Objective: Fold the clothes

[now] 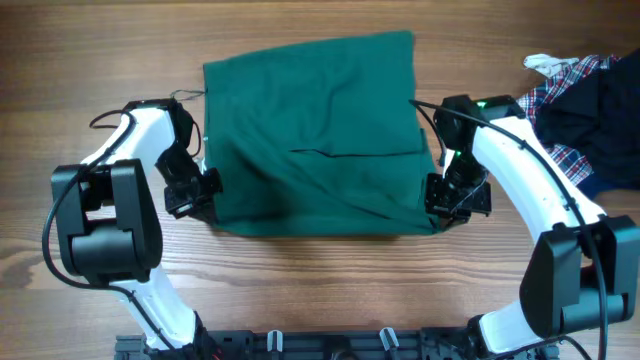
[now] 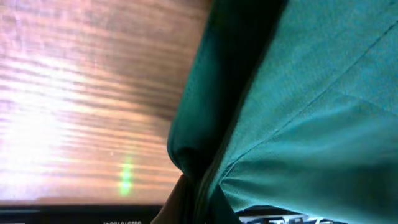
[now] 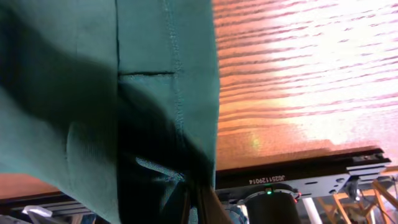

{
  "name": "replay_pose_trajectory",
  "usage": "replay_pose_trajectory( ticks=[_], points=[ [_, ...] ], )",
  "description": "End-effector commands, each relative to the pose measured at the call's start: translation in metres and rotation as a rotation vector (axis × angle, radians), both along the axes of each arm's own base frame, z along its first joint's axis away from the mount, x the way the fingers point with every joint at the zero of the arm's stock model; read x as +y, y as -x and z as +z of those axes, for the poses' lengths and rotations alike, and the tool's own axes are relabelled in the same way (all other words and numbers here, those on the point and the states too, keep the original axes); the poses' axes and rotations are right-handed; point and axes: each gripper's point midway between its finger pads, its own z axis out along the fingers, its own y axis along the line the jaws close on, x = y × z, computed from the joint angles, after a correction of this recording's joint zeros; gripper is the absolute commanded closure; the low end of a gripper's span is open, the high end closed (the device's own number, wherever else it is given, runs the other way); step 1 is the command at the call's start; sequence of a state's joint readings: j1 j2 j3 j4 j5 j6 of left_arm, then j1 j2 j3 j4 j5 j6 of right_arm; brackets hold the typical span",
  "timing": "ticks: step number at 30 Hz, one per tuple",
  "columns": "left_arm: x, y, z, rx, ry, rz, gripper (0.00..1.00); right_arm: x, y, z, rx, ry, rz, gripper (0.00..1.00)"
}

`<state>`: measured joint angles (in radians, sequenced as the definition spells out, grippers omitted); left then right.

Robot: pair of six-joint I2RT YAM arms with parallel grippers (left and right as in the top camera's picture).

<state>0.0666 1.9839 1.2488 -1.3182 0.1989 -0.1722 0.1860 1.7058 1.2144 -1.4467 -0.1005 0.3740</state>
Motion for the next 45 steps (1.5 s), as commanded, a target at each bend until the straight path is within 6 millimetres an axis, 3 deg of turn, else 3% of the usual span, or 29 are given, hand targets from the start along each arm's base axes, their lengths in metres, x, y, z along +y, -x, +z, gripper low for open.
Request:
replay_pose_trajectory(
  ticks=[1, 3, 8, 10, 12, 15, 18, 20, 22, 25, 26, 28, 32, 35, 36, 39, 42, 45],
  points=[
    [0.005, 0.013, 0.005, 0.054, -0.034, 0.003, 0.96, 0.000, 0.028, -0.016, 0.085, -0.010, -0.035, 0.96],
    [0.004, 0.017, 0.008, 0.075, -0.033, 0.004, 0.96, 0.009, 0.030, -0.024, 0.086, -0.059, -0.059, 0.96],
    [0.004, 0.018, 0.022, 0.047, -0.046, 0.025, 0.96, 0.014, 0.013, -0.032, 0.013, -0.055, -0.134, 0.96],
    [0.005, 0.014, 0.033, -0.007, -0.049, 0.027, 0.96, 0.016, 0.000, -0.035, -0.042, -0.068, -0.134, 0.77],
    [0.004, 0.017, 0.044, -0.024, -0.050, 0.028, 0.93, 0.013, -0.004, -0.035, -0.056, -0.043, -0.154, 0.73],
    [0.003, 0.022, 0.056, -0.037, -0.044, 0.031, 0.72, -0.006, -0.010, -0.022, -0.090, 0.078, -0.165, 0.65],
    [0.002, 0.027, 0.062, -0.032, -0.044, 0.030, 0.20, -0.004, -0.025, -0.007, -0.153, 0.061, -0.152, 0.29],
    [0.002, 0.027, 0.062, -0.033, -0.044, 0.030, 0.18, 0.000, -0.032, -0.005, -0.178, 0.033, -0.129, 0.22],
    [0.003, 0.015, 0.057, -0.085, -0.047, 0.031, 0.17, 0.014, -0.047, -0.006, -0.237, -0.069, -0.069, 0.21],
    [0.004, -0.012, 0.048, -0.202, -0.045, 0.036, 0.18, 0.052, -0.078, 0.000, -0.375, -0.317, 0.062, 0.25],
    [0.001, -0.022, 0.047, -0.246, -0.027, 0.044, 0.21, 0.059, -0.080, 0.002, -0.390, -0.365, 0.087, 0.31],
    [-0.006, -0.036, 0.046, -0.301, 0.015, 0.059, 0.27, 0.060, -0.074, 0.002, -0.365, -0.368, 0.087, 0.60],
    [-0.008, -0.052, 0.044, -0.368, 0.027, 0.063, 0.37, 0.049, -0.081, -0.005, -0.397, -0.284, 0.098, 0.73],
    [-0.007, -0.055, 0.043, -0.378, 0.026, 0.063, 0.60, 0.042, -0.098, -0.024, -0.428, -0.216, 0.046, 0.96],
    [-0.007, -0.057, 0.043, -0.388, 0.026, 0.062, 0.69, 0.041, -0.094, -0.034, -0.385, -0.208, 0.044, 0.96],
    [-0.007, -0.058, 0.043, -0.392, 0.026, 0.062, 0.66, 0.028, -0.093, -0.049, -0.353, -0.123, 0.048, 0.55],
    [-0.007, -0.058, 0.043, -0.391, 0.026, 0.062, 0.65, 0.019, -0.096, -0.058, -0.349, -0.076, 0.059, 0.52],
    [-0.007, -0.058, 0.043, -0.392, 0.026, 0.062, 0.64, 0.019, -0.096, -0.072, -0.320, -0.082, 0.084, 0.62]
  ],
)
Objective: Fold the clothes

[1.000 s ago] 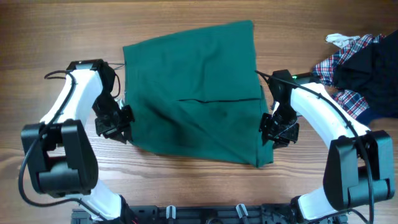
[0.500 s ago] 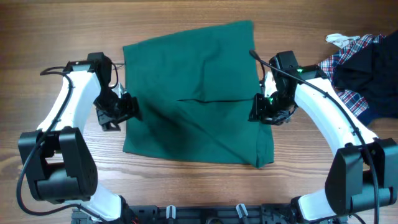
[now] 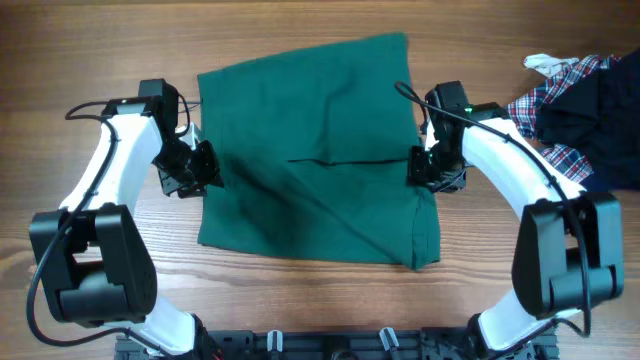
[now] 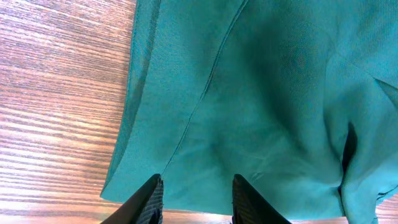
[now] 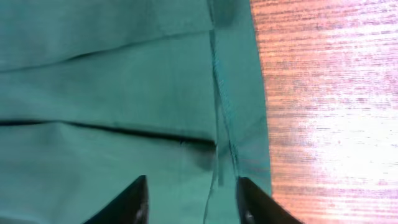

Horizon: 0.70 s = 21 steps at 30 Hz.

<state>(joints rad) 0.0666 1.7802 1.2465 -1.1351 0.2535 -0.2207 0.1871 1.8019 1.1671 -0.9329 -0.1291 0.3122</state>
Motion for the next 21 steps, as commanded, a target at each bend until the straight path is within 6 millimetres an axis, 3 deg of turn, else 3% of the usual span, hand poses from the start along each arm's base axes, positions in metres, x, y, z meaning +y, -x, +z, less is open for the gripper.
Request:
replay_pose_trajectory(
  ticks=[1, 7, 12, 17, 21],
  points=[
    [-0.002, 0.000, 0.004, -0.017, 0.011, -0.001, 0.64, -0.005, 0.004, -0.021, 0.051, 0.035, 0.025, 0.66],
    [-0.002, 0.000, 0.004, -0.016, 0.011, -0.001, 0.63, -0.004, 0.003, -0.028, 0.058, 0.033, 0.023, 0.70],
    [-0.002, 0.000, 0.004, -0.015, 0.011, -0.001, 0.63, 0.009, 0.004, -0.027, 0.070, -0.043, 0.015, 0.75],
    [-0.002, 0.002, 0.004, -0.010, 0.012, -0.001, 0.62, 0.005, 0.022, -0.041, 0.109, -0.036, 0.011, 0.75],
    [-0.002, 0.002, 0.004, -0.009, 0.012, -0.001, 0.62, 0.006, 0.018, -0.042, 0.094, -0.037, -0.007, 0.89]
  ],
)
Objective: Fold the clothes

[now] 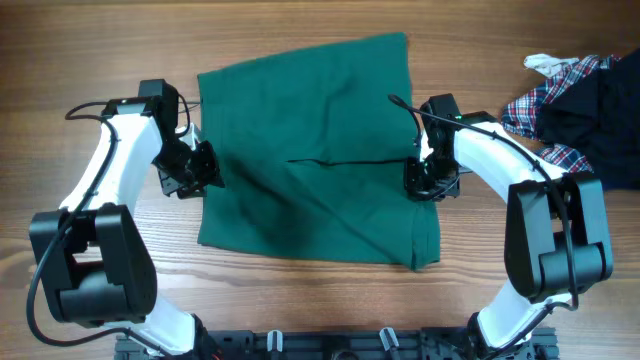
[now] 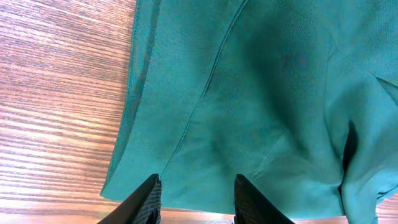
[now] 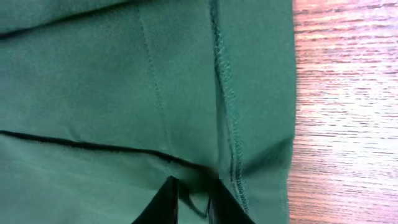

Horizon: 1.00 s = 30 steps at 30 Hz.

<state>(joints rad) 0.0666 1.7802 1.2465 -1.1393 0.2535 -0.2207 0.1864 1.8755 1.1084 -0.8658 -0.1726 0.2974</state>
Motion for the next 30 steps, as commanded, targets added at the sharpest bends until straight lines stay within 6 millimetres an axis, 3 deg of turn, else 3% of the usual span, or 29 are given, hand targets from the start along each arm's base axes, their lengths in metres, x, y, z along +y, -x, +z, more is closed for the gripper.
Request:
replay_pose_trajectory(
  ticks=[1, 5, 8, 14, 19, 22, 25, 30],
  points=[
    [-0.002, 0.001, 0.004, -0.013, 0.012, -0.001, 0.62, 0.001, 0.004, -0.009, 0.017, -0.006, -0.020, 0.92],
    [-0.002, 0.001, 0.004, -0.013, 0.011, -0.001, 0.62, 0.001, -0.001, -0.004, 0.010, 0.003, -0.027, 0.94],
    [-0.002, 0.002, 0.004, -0.008, 0.012, -0.001, 0.62, -0.015, -0.006, 0.005, 0.010, 0.106, -0.063, 0.90],
    [-0.002, 0.003, 0.004, -0.006, 0.012, -0.001, 0.62, -0.016, -0.005, 0.007, 0.019, 0.109, -0.063, 0.89],
    [-0.002, 0.003, 0.004, -0.005, 0.012, -0.001, 0.62, -0.004, -0.004, 0.009, 0.032, 0.042, -0.065, 0.90],
    [-0.002, 0.004, 0.005, -0.001, 0.012, -0.001, 0.61, 0.000, 0.009, 0.010, 0.086, 0.014, -0.068, 0.88],
    [-0.002, 0.004, 0.005, 0.001, 0.012, -0.001, 0.61, 0.002, 0.036, 0.017, 0.205, 0.002, -0.074, 0.88],
    [-0.002, 0.005, 0.005, 0.002, 0.012, -0.002, 0.61, 0.007, 0.039, 0.002, 0.180, -0.020, -0.064, 0.82]
  ],
)
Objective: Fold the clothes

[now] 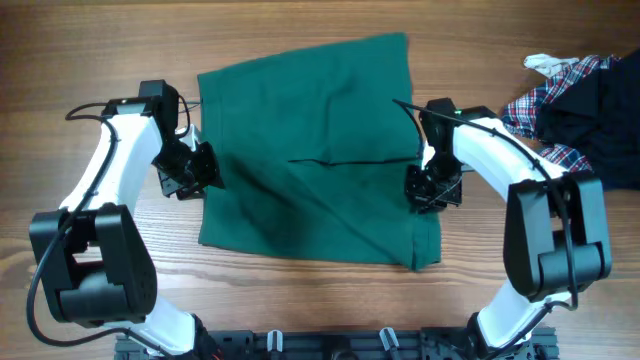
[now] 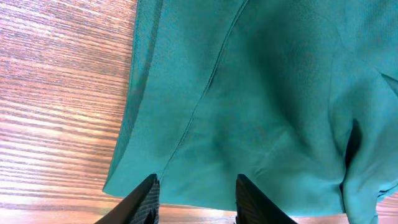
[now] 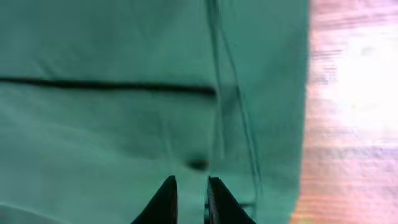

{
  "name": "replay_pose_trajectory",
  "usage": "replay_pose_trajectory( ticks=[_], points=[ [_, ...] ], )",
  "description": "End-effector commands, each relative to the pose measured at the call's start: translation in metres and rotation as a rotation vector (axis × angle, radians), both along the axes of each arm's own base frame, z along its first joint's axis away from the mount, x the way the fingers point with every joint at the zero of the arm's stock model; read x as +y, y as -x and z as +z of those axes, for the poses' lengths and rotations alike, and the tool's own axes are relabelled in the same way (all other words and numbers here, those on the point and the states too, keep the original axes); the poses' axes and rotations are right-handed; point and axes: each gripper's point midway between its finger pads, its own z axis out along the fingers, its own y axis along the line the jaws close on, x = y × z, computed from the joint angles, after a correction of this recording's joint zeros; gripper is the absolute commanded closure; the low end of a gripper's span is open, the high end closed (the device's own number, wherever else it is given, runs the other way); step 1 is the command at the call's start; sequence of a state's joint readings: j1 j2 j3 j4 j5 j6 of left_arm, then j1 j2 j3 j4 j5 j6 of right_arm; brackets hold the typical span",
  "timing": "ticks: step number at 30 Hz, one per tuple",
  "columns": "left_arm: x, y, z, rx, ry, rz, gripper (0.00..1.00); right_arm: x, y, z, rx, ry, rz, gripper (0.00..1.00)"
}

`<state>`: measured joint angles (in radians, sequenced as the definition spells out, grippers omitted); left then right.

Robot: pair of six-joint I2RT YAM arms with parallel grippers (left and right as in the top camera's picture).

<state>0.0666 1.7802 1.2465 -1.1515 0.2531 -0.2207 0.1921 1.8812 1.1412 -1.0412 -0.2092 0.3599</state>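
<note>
A dark green cloth [image 1: 310, 150], folded roughly square, lies flat on the wooden table [image 1: 300, 300]. A slit-like fold line crosses its middle. My left gripper [image 1: 195, 175] sits at the cloth's left edge. In the left wrist view it [image 2: 198, 202] stands open, its fingers [image 2: 149, 199] straddling the cloth's hem, with nothing gripped. My right gripper [image 1: 428, 192] is on the cloth's right side, just on the near side of the fold line. In the right wrist view its fingers [image 3: 166, 198] are drawn close together on a pinch of green cloth [image 3: 124, 137], a small pucker just ahead of them.
A heap of other clothes [image 1: 580, 100], plaid, white and dark, lies at the far right of the table. Bare wood surrounds the green cloth. A black rail [image 1: 330, 345] runs along the table's near edge.
My right gripper has shifted a little toward the near edge, away from the fold line, its fingers still close together. The left gripper and the cloth's outline look unchanged.
Both grippers were first shut on the cloth's near corners, held off the table. Then the cloth lay flat and both grippers stood open beside its middle. After that the right fingers closed on the cloth near the seam and now sit slightly nearer.
</note>
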Motion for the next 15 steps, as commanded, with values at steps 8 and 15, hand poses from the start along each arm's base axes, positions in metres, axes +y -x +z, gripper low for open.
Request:
replay_pose_trajectory(
  ticks=[8, 15],
  points=[
    [-0.002, 0.004, 0.005, 0.000, 0.013, -0.001, 0.60, -0.007, -0.003, -0.015, -0.034, 0.048, 0.013, 0.79],
    [-0.002, 0.004, 0.005, 0.001, 0.013, -0.001, 0.61, -0.009, 0.007, -0.013, 0.004, 0.053, 0.039, 0.79]
  ],
)
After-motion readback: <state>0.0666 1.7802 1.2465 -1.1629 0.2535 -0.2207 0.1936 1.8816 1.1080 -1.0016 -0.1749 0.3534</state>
